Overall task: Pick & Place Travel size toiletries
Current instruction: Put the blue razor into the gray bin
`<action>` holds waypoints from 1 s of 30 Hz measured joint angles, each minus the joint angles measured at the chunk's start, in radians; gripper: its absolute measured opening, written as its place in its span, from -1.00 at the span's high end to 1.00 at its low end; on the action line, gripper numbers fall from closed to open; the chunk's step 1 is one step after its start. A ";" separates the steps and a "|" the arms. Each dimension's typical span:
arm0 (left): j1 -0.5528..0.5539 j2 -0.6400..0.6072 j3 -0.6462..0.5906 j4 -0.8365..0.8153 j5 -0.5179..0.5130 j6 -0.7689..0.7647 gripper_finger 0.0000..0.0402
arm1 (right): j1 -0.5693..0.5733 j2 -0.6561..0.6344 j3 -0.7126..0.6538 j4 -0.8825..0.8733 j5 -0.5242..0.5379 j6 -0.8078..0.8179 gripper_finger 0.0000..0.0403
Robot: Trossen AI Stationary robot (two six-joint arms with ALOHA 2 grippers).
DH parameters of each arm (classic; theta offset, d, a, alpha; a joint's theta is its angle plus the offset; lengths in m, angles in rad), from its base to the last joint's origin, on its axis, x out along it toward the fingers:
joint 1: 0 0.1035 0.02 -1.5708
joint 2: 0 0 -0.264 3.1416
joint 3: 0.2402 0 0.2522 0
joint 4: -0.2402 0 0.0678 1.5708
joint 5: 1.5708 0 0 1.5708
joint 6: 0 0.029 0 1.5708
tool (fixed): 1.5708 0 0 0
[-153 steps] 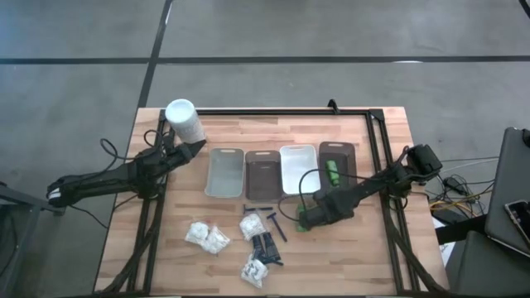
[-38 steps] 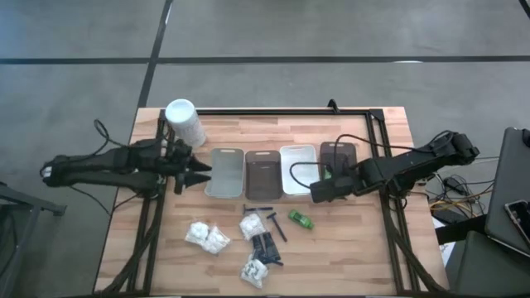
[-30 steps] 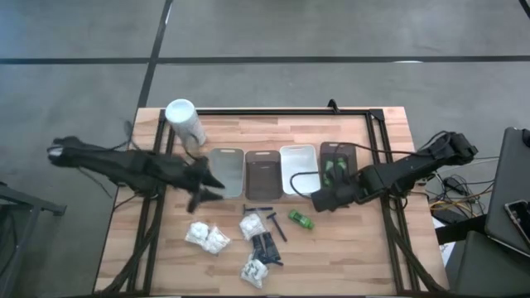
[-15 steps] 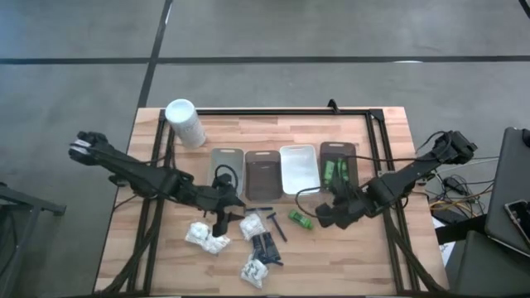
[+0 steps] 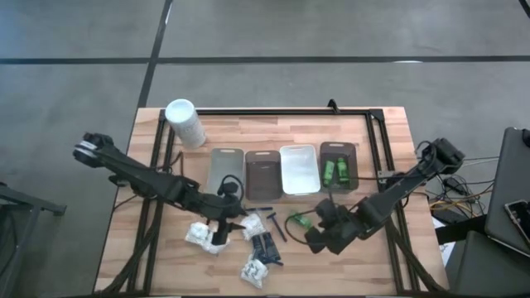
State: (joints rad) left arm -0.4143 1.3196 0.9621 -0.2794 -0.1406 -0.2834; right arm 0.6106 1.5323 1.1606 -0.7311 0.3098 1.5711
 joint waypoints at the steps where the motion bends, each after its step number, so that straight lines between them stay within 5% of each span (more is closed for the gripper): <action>1: 0.000 0.020 0.000 0.021 0.000 0.020 0.04 | 0.000 0.006 0.012 -0.005 0.001 0.000 -0.56; 8: -0.029 0.215 0.078 0.069 0.004 0.083 0.04 | 0.001 0.024 0.084 -0.122 0.022 0.059 -0.55; 19: -0.095 0.438 0.295 0.033 -0.018 0.150 -0.02 | 0.005 0.032 0.122 -0.180 0.036 0.119 -0.82; 30: -0.114 0.621 0.425 0.015 0.011 0.202 0.01 | 0.007 0.032 0.121 -0.196 0.060 0.046 -0.83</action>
State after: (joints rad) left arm -0.5281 1.9409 1.3867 -0.2648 -0.1293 -0.0810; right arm 0.6174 1.5642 1.2819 -0.9274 0.3698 1.6169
